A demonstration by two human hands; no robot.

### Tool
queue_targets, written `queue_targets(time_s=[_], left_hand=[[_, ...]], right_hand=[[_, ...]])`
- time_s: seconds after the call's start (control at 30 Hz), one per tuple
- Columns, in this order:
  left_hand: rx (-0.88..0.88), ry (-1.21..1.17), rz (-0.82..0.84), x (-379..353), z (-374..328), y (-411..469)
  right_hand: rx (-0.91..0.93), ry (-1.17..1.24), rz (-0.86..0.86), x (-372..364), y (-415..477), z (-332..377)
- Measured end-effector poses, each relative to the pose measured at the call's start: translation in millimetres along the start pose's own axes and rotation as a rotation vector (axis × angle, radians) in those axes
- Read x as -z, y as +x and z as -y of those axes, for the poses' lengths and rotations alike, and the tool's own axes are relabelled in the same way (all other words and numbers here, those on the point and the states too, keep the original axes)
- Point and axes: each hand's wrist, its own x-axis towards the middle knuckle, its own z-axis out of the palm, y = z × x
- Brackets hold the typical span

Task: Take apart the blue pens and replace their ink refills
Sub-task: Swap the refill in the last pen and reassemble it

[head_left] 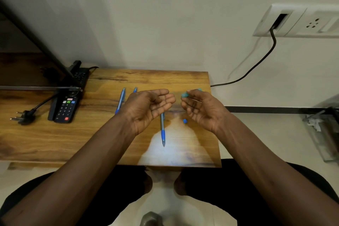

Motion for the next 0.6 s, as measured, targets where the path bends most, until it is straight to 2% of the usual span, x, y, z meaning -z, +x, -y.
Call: queue_targets(time_s=[0.13, 0.23, 0.43, 0.6], left_hand=[[-0.018, -0.007, 0.005, -6.9, -0.7, -3.1], [-0.029, -0.01, 0.022, -11.6, -0.1, -5.4], [-0.038, -0.024, 0.05, -16.6, 1.0, -8.1], [-0.036, -0.032, 0.058, -16.3, -0.1, -7.0]], right_hand=[[0.135, -0.329, -0.15, 28.6, -5.5, 6.4], [0.171, -0.587, -0.203, 45.0, -9.9, 6.4], [0.19, -0.908, -0.226, 53.4, -3.4, -8.5], [0.335, -1.227, -0.227, 47.8, 3.1, -19.1]])
